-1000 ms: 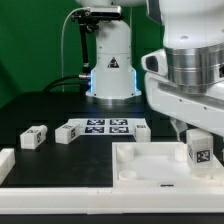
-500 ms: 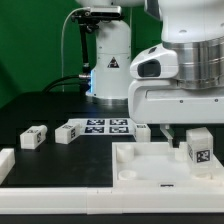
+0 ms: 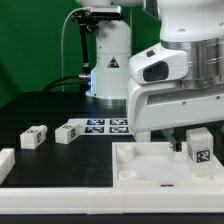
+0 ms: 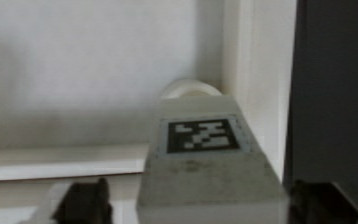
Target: Assemble one leg
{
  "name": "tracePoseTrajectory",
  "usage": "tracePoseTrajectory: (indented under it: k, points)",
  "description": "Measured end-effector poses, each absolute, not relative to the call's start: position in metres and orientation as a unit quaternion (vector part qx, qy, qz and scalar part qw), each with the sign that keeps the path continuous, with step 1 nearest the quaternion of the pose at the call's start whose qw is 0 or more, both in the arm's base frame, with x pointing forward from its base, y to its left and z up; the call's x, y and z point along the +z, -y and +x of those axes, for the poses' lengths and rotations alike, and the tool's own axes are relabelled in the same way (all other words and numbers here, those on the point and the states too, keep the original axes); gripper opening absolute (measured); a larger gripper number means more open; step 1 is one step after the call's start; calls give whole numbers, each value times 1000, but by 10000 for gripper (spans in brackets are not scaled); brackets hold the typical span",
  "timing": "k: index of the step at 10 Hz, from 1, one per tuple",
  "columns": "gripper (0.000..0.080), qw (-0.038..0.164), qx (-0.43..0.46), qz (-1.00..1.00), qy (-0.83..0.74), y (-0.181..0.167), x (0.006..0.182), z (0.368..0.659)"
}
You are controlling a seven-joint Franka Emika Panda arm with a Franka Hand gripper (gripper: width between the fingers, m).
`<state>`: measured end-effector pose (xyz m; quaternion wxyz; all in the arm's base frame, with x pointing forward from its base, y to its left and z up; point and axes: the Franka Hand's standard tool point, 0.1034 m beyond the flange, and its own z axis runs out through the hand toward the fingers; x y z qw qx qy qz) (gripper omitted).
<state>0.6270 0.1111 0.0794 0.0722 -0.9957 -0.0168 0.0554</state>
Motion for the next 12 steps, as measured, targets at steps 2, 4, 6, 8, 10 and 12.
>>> tracePoseTrajectory:
  k: [2, 4, 6, 8, 10, 12]
  points:
    - [288, 72, 56, -996, 5, -111, 79, 627]
    - [290, 71, 57, -996, -9, -111, 79, 627]
    - [290, 55, 45, -981, -183, -113, 79, 627]
    - [290, 35, 49, -945, -322, -114, 80, 626]
    - [290, 21, 52, -894, -444, -114, 79, 626]
    - [290, 17, 53, -851, -523, -114, 79, 626]
